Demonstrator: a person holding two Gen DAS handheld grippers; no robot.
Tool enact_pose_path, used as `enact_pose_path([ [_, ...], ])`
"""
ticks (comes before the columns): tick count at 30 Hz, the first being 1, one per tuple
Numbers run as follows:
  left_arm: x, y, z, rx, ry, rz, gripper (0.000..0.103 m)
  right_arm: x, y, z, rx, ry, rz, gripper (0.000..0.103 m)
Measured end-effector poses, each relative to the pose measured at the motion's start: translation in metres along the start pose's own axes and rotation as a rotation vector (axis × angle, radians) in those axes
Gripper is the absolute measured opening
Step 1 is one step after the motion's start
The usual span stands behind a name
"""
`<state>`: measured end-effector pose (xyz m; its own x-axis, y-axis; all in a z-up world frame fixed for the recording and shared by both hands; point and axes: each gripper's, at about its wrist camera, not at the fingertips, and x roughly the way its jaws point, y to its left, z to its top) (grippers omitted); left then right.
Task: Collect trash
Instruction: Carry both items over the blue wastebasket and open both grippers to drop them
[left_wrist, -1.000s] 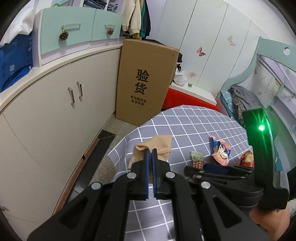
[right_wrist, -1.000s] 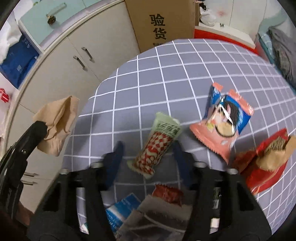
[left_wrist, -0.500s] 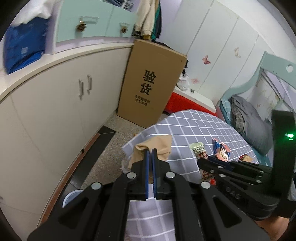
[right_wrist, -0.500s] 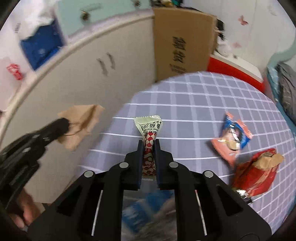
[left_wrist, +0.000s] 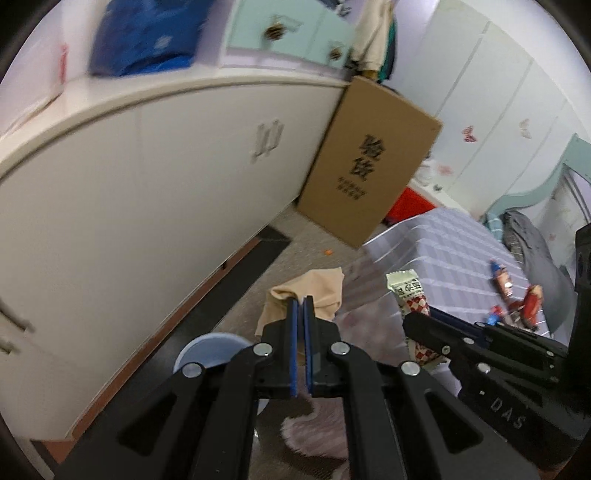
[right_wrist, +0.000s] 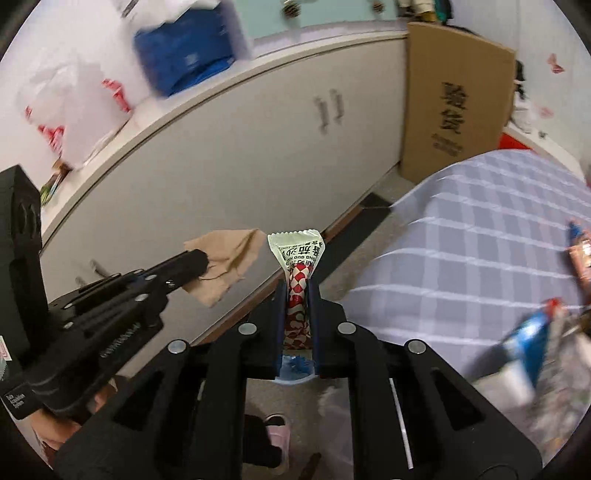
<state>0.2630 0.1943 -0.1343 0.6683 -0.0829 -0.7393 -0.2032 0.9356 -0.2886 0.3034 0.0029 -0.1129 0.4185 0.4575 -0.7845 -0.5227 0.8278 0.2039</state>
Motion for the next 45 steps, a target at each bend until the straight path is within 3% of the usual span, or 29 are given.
enact_pose_path([
  [5, 0.014, 0.039, -0.021, -0.023, 0.038, 0.108, 0.003, 0.044, 0.036, -0.021, -0.030, 0.047, 0.027, 0.012],
  [13, 0.072, 0.079, -0.045, -0.094, 0.194, 0.084, 0.004, 0.085, 0.050, -0.046, -0.044, 0.080, -0.015, 0.012],
  [18, 0.097, 0.086, -0.051, -0.135, 0.238, 0.060, 0.006, 0.097, 0.044, -0.049, -0.028, 0.080, -0.025, 0.012],
  [19, 0.101, 0.088, -0.052, -0.152, 0.250, 0.053, 0.014, 0.099, 0.042, -0.050, -0.024, 0.082, -0.026, 0.012],
  [20, 0.103, 0.089, -0.053, -0.164, 0.258, 0.050, 0.032, 0.101, 0.041, -0.051, -0.019, 0.087, -0.026, 0.012],
  [22, 0.105, 0.091, -0.054, -0.185, 0.260, 0.055, 0.053, 0.106, 0.037, -0.052, -0.011, 0.094, -0.027, 0.012],
  [25, 0.104, 0.091, -0.056, -0.175, 0.246, 0.072, 0.058, 0.111, 0.037, -0.054, -0.005, 0.099, -0.025, 0.012],
  [45, 0.092, 0.109, -0.059, -0.213, 0.232, 0.108, 0.059, 0.132, 0.039, -0.052, 0.016, 0.116, 0.002, 0.012],
])
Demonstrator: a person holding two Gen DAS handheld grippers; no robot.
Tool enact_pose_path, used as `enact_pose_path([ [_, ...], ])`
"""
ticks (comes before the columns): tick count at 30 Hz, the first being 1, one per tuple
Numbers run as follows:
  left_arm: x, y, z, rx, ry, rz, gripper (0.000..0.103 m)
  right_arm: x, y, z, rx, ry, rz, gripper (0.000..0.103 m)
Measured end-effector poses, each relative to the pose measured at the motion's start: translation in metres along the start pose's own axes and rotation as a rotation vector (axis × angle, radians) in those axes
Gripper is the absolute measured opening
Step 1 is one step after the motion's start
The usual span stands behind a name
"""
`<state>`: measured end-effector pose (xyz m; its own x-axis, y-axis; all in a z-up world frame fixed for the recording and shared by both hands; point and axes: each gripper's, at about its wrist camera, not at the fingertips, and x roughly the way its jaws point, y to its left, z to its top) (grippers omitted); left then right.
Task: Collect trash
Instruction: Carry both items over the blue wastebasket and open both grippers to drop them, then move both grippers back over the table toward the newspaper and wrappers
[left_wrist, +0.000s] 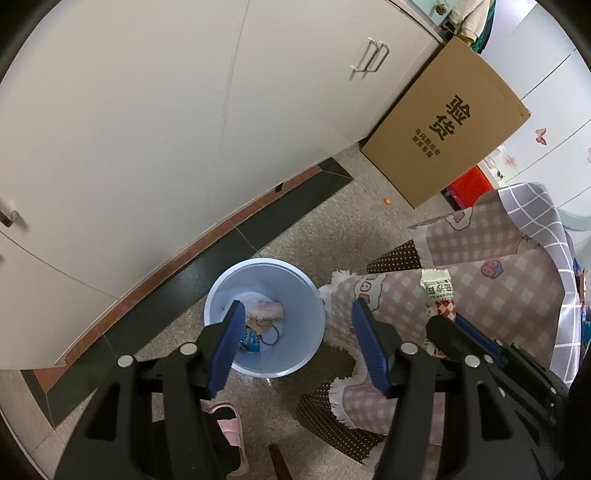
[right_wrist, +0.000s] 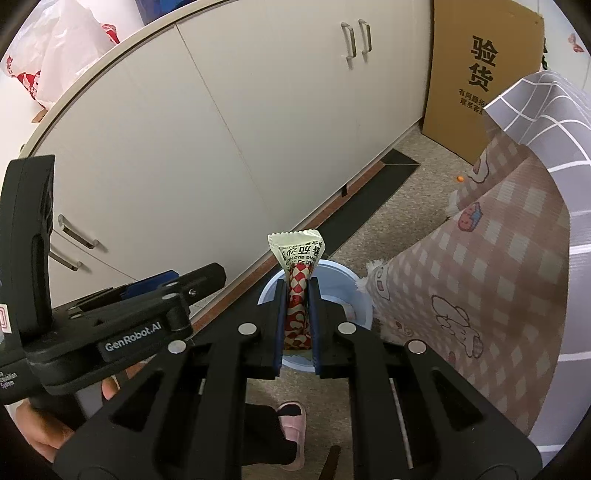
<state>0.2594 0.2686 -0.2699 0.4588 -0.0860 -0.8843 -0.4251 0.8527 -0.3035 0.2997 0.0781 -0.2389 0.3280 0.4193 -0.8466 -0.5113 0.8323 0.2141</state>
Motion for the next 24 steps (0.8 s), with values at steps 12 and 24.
enact_pose_path([
  [12, -0.014, 0.020, 0.001, -0.043, -0.031, 0.031, 0.063, -0.003, 0.013, 0.005, 0.016, -0.067, 0.063, 0.038],
  [24, -0.031, 0.016, -0.002, -0.030, -0.050, 0.032, 0.067, -0.032, 0.012, 0.003, 0.017, -0.113, 0.062, 0.057],
])
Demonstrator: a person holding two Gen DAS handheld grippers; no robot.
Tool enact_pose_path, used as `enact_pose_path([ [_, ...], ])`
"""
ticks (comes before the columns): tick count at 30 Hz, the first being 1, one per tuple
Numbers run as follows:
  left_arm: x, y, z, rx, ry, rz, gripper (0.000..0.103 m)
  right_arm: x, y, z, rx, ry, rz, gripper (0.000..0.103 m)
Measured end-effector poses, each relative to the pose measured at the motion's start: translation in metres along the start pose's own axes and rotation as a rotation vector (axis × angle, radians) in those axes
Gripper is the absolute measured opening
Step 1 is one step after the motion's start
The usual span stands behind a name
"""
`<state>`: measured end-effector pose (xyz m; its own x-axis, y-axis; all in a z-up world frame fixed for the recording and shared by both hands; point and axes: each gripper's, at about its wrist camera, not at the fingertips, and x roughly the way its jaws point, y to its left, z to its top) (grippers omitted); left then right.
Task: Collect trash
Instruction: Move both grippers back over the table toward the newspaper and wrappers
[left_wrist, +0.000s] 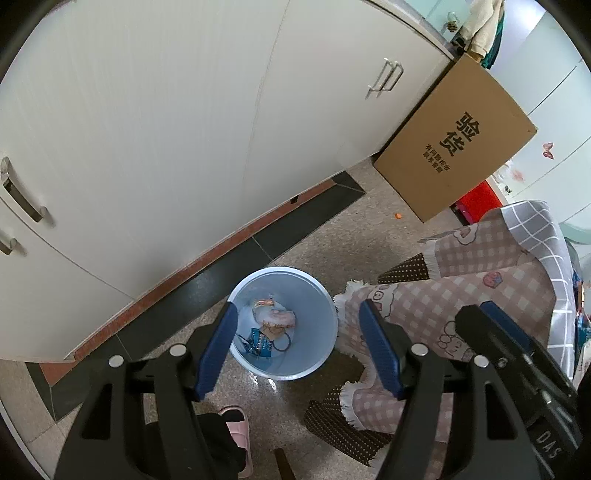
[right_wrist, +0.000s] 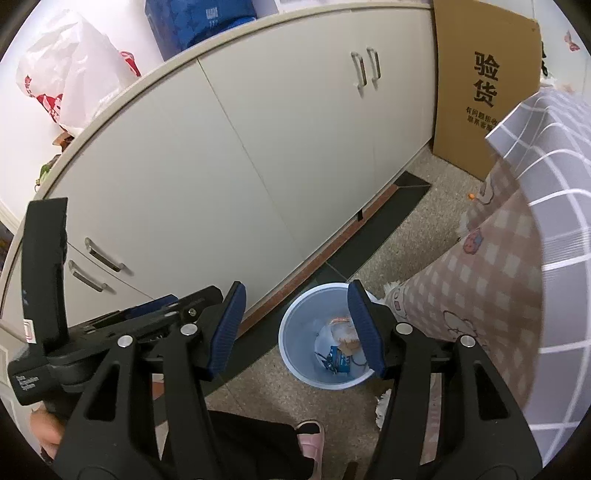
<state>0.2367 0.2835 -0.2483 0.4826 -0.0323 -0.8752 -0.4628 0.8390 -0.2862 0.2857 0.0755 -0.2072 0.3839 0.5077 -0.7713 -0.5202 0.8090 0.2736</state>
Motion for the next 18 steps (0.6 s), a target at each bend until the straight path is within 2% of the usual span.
enact_pose_path([
  [12, -0.064, -0.041, 0.000, 0.054, -0.110, -0.047, 0.069, -0.082, -0.005, 0.011, -0.018, -0.163, -0.027, 0.057],
  [18, -0.101, -0.087, -0.005, 0.116, -0.168, -0.099, 0.070, -0.140, -0.030, 0.012, 0.003, -0.258, -0.078, 0.058],
])
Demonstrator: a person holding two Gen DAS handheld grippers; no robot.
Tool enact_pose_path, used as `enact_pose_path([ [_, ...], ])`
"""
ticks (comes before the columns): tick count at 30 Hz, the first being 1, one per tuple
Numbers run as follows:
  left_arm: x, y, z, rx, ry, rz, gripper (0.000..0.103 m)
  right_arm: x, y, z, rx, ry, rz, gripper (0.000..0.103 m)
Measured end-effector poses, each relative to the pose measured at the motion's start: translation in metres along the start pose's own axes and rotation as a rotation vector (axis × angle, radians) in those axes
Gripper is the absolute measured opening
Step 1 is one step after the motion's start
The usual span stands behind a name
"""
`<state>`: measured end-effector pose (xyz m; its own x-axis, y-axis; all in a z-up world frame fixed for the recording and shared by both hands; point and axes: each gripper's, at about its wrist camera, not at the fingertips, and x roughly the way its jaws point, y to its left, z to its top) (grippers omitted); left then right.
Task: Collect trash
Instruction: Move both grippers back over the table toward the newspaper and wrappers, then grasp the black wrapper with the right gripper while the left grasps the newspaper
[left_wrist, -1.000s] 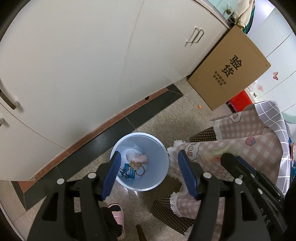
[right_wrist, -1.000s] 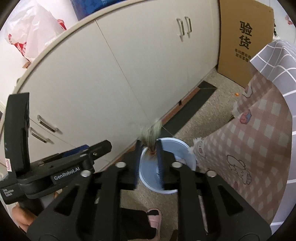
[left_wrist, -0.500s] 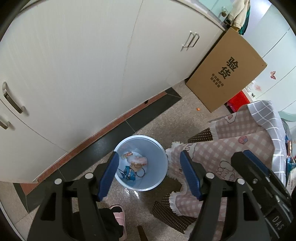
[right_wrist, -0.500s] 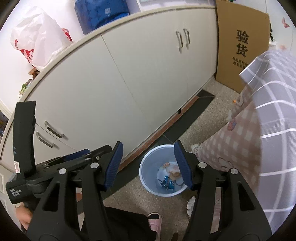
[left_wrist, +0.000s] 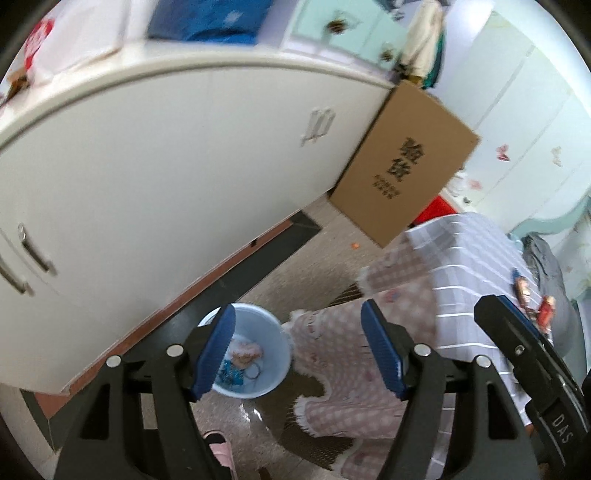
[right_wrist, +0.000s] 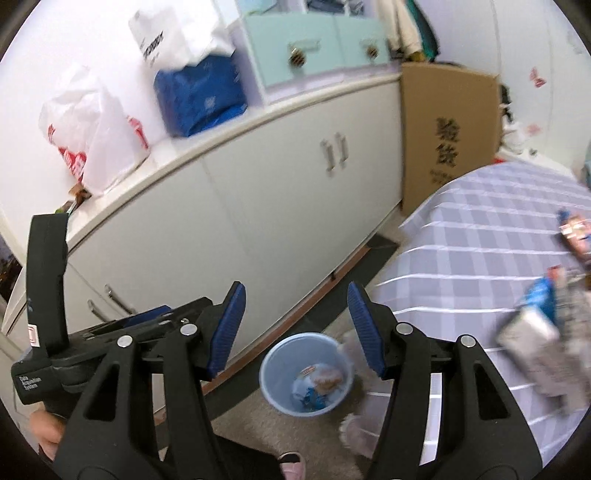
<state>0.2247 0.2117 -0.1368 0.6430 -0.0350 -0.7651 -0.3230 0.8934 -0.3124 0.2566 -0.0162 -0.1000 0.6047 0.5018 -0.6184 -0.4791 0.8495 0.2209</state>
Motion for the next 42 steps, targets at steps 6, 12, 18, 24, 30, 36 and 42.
enact_pose_path([
  [6, -0.015, -0.078, -0.007, 0.124, -0.007, -0.102, 0.071, -0.065, -0.055, 0.003, 0.026, -0.104, -0.118, 0.062],
  [12, -0.009, -0.164, -0.026, 0.255, 0.026, -0.180, 0.071, -0.111, -0.130, -0.005, 0.126, -0.151, -0.227, 0.063],
  [18, 0.007, -0.239, -0.034, 0.354, 0.103, -0.269, 0.071, -0.145, -0.214, -0.016, 0.285, -0.138, -0.309, 0.063],
  [24, 0.021, -0.282, -0.038, 0.435, 0.140, -0.255, 0.071, -0.141, -0.276, -0.027, 0.443, -0.081, -0.271, 0.063],
  [30, 0.038, -0.293, -0.031, 0.428, 0.186, -0.252, 0.071, -0.112, -0.287, -0.024, 0.490, -0.026, -0.235, 0.062],
  [36, 0.056, -0.292, -0.028, 0.408, 0.222, -0.245, 0.071, -0.092, -0.297, -0.024, 0.526, 0.019, -0.203, 0.048],
  [42, 0.058, -0.295, -0.033, 0.434, 0.242, -0.261, 0.071, -0.091, -0.306, -0.025, 0.547, -0.008, -0.179, 0.019],
])
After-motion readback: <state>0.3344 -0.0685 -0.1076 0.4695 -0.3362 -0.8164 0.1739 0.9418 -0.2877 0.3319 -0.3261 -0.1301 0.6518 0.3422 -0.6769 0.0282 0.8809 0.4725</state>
